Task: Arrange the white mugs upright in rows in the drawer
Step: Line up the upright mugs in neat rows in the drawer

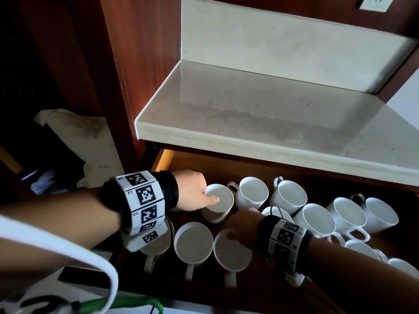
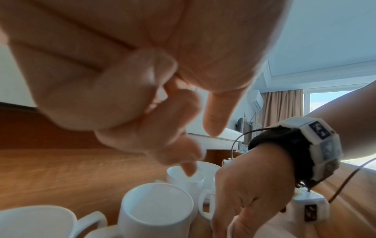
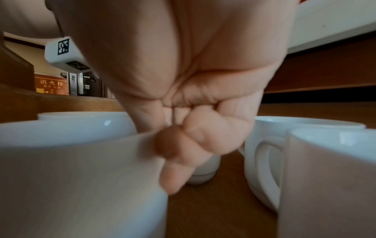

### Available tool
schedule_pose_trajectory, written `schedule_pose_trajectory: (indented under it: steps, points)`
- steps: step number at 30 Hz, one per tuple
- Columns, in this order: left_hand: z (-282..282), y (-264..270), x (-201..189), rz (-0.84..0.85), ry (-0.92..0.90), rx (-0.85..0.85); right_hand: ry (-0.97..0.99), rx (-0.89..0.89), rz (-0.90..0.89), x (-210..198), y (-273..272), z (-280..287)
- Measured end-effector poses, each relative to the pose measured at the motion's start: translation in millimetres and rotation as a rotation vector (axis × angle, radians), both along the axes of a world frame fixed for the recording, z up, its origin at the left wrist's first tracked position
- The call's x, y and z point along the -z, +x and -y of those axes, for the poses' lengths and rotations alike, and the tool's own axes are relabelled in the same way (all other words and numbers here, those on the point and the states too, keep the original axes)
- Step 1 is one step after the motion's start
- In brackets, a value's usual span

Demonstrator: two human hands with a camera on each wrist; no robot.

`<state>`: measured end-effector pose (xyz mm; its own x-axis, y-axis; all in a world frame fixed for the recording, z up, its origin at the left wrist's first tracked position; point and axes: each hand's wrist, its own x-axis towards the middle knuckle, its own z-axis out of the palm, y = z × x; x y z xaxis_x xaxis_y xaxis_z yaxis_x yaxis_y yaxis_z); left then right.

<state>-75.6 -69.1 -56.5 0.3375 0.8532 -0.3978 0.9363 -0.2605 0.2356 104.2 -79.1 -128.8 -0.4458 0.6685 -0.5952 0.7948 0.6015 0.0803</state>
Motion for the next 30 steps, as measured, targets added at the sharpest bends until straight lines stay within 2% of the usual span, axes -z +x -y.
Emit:
schedule_pose_trajectory:
  steps: [5,8,10,12,14,17,20,22,26,28,30]
  points:
    - [1,13,1,-0.040,0.031,0.057,-0.014,0.049,-0.083,-16,10,2]
    - [2,18,-2,-0.045,0.052,0.070,0.177,0.268,-0.110,-34,43,-16]
    - [3,23,-5,-0.055,0.057,0.081,0.299,0.392,0.039,-39,65,-26]
    - [5,27,-7,-0.070,0.057,0.089,0.266,0.427,0.230,-37,76,-29]
    - [6,35,-9,-0.071,0.060,0.099,0.186,0.393,0.316,-32,82,-28]
    - [9,50,-13,-0.047,0.047,0.105,0.112,0.351,0.255,-25,89,-30]
    - [10,67,-14,-0.008,0.063,0.102,0.129,0.233,0.280,-33,89,-24]
    - [10,77,-17,0.038,0.112,0.096,0.212,0.137,0.311,-50,86,-20]
    - [12,105,-26,0.012,0.207,0.113,0.401,0.039,0.029,-102,88,-5]
    - [11,120,-29,-0.026,0.175,0.128,0.455,-0.035,-0.076,-126,91,2]
    - [9,130,-32,0.005,0.111,0.063,0.473,0.027,-0.144,-137,95,5]
